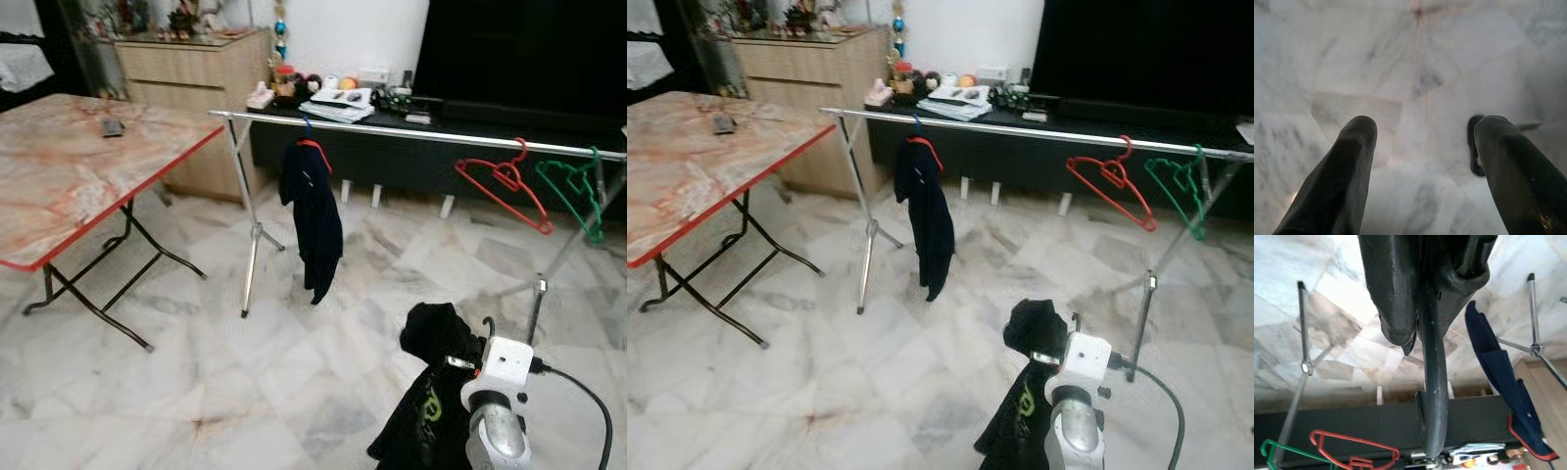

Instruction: Hang hanger

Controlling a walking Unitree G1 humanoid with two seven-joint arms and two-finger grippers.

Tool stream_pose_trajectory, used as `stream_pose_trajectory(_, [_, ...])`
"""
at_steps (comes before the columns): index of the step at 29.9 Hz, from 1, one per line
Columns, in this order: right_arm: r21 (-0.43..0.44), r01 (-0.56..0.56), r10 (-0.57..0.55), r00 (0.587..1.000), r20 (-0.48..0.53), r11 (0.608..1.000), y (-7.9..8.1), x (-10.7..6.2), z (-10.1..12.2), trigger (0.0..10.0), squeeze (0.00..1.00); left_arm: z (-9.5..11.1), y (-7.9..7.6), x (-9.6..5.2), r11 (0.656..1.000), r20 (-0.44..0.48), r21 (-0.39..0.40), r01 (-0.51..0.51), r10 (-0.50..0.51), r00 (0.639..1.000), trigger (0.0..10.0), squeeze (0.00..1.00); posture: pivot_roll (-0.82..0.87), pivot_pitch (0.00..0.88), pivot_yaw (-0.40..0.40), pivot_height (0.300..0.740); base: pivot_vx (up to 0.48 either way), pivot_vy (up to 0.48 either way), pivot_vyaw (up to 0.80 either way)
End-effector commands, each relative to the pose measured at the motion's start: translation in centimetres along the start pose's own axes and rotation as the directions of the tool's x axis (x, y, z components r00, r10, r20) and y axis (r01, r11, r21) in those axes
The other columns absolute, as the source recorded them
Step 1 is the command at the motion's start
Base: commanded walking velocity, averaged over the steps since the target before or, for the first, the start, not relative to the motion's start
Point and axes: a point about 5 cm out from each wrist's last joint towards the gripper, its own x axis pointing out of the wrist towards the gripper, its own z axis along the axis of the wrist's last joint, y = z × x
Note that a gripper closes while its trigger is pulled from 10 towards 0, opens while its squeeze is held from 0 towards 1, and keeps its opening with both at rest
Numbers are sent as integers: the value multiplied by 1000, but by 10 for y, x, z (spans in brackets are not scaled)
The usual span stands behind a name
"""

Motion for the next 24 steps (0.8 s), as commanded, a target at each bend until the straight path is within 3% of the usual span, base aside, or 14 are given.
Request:
stream_pose_trajectory(1, [-18,-21,21,1000,11,1000,4,5,7,10000,0,1,-3,1,1000,3,-5,6,-6,1000,10000,0,78,0,27,740,0,0,0])
stream_pose_trajectory(6, [-43,-40,39,999,-19,998,3,8,6,10000,0,13,-21,7,1000,33,7,30,-30,999,10000,0,76,0,23,740,0,0,0])
stream_pose_trajectory(9, [-84,-96,91,994,-63,992,4,11,5,10000,0,25,-28,10,997,72,68,36,-41,997,10000,0,76,0,19,740,0,0,0])
stream_pose_trajectory(10, [-84,-96,91,994,-63,992,4,11,5,10000,0,25,-28,10,997,72,68,36,-41,997,10000,0,76,0,19,740,0,0,0])
stream_pose_trajectory(13, [-177,-274,243,954,-178,945,11,16,1,10000,0,39,-20,11,990,130,140,17,-35,991,10000,0,78,0,16,740,0,0,0])
stream_pose_trajectory(14, [-177,-274,243,954,-178,945,11,16,1,10000,0,39,-20,11,990,130,140,17,-35,991,10000,0,78,0,16,740,0,0,0])
stream_pose_trajectory(16, [-235,-381,327,914,-238,894,16,17,-1,10000,0,60,-11,11,989,228,149,8,-42,973,10000,0,82,0,11,740,0,0,0])
stream_pose_trajectory(17, [-235,-381,327,914,-238,894,16,17,-1,10000,0,60,-11,11,989,228,149,8,-42,973,10000,0,82,0,11,740,0,0,0])
stream_pose_trajectory(18, [-241,-414,353,900,-257,878,18,18,1,10000,0,78,-10,10,983,304,181,13,-69,950,10000,0,93,0,4,740,0,0,0])
stream_pose_trajectory(19, [-246,-478,412,869,-274,843,24,20,5,10000,0,107,-14,7,969,421,247,19,-125,898,10000,0,105,0,-5,740,0,0,0])
stream_pose_trajectory(24, [-288,-598,526,798,-294,748,33,22,14,10000,0,149,-34,0,933,544,358,43,-246,802,10000,0,113,0,-21,740,0,0,0])
